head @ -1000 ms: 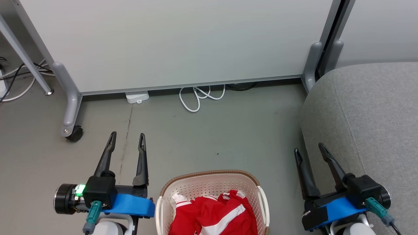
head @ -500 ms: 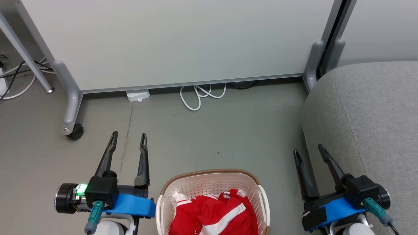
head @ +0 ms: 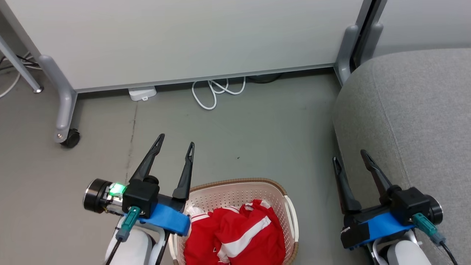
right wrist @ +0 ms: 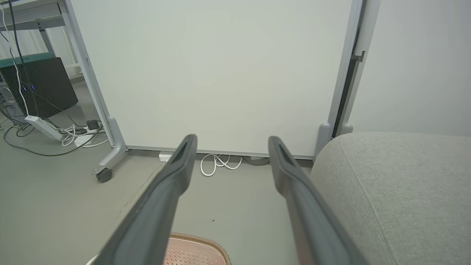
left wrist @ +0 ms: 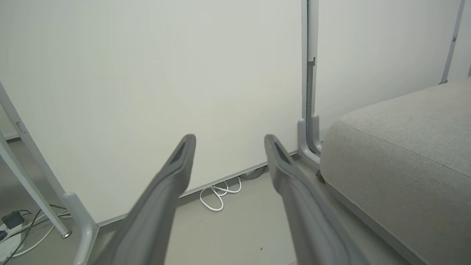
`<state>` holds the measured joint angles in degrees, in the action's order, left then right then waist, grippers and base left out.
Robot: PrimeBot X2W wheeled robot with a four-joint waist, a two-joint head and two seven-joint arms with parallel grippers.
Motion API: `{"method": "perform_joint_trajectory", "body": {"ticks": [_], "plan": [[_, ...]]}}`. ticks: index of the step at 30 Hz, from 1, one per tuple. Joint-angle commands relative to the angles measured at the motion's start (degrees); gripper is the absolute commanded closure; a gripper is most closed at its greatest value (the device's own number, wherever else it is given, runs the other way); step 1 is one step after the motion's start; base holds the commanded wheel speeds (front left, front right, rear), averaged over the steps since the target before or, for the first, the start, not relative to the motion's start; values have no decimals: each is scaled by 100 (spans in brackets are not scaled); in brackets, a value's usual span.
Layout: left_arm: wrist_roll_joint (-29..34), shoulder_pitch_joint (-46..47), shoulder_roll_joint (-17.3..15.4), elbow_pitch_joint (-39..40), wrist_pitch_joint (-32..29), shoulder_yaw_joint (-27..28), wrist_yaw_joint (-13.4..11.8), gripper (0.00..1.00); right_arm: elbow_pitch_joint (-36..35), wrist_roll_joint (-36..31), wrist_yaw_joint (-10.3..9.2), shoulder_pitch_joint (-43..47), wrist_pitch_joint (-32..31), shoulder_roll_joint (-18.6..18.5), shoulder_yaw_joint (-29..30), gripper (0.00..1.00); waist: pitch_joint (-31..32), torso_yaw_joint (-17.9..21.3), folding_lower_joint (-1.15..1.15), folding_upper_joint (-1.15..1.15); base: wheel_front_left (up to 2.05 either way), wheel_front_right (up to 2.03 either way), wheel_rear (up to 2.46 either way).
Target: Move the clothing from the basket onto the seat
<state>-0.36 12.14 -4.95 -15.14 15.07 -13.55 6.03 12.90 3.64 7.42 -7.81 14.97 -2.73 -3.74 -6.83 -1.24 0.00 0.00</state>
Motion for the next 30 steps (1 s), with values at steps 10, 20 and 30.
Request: {"method": "perform_joint_trajectory", "body": {"ticks": [10, 20, 30], "plan": [[-49, 960, -304, -806, 16, -628, 143, 0, -195, -66, 13, -456, 34, -27, 43, 0, -855, 411, 0, 0, 0, 0, 0], [-384, 1755, -652, -1804, 15, -1827, 144, 0, -324, -38, 12, -893, 33, -26, -77, 0, -1563, 750, 0, 0, 0, 0, 0], [-831, 2590, -738, -3057, 16, -3065, 145, 0, -475, -61, 12, -1297, 32, -25, -196, 0, -2377, 999, 0, 0, 0, 0, 0]]}}
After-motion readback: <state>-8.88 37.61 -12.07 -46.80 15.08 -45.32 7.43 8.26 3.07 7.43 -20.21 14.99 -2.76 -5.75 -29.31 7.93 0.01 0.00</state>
